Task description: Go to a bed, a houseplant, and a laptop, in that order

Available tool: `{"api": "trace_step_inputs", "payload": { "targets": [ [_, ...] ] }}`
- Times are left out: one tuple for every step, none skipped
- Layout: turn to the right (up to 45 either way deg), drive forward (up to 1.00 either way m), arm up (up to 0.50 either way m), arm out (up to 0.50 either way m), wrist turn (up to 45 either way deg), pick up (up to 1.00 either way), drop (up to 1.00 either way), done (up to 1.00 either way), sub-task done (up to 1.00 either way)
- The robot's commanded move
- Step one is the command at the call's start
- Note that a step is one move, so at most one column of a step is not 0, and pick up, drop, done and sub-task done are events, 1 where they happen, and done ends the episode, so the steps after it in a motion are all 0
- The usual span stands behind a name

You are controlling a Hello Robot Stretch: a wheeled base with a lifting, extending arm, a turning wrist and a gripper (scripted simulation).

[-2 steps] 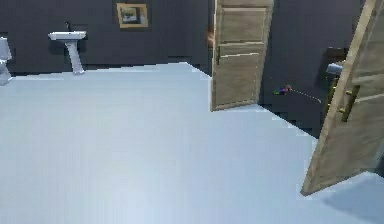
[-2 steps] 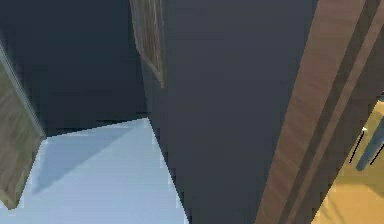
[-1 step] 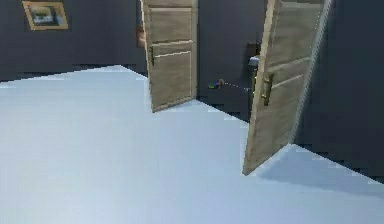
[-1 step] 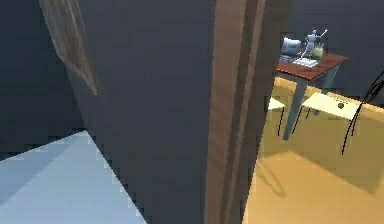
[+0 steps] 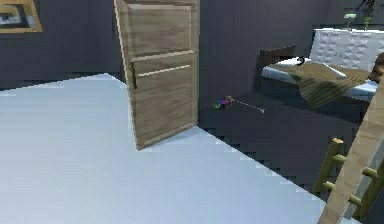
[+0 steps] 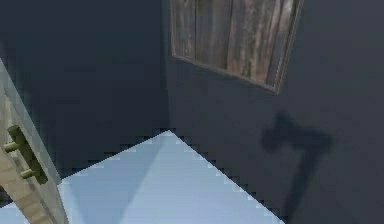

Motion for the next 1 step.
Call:
{"api": "trace_step_inputs", "payload": {
  "targets": [
    [3.0,0.0,0.0,0.0,0.0,0.0,0.0,0.0,0.0]
  ]
}}
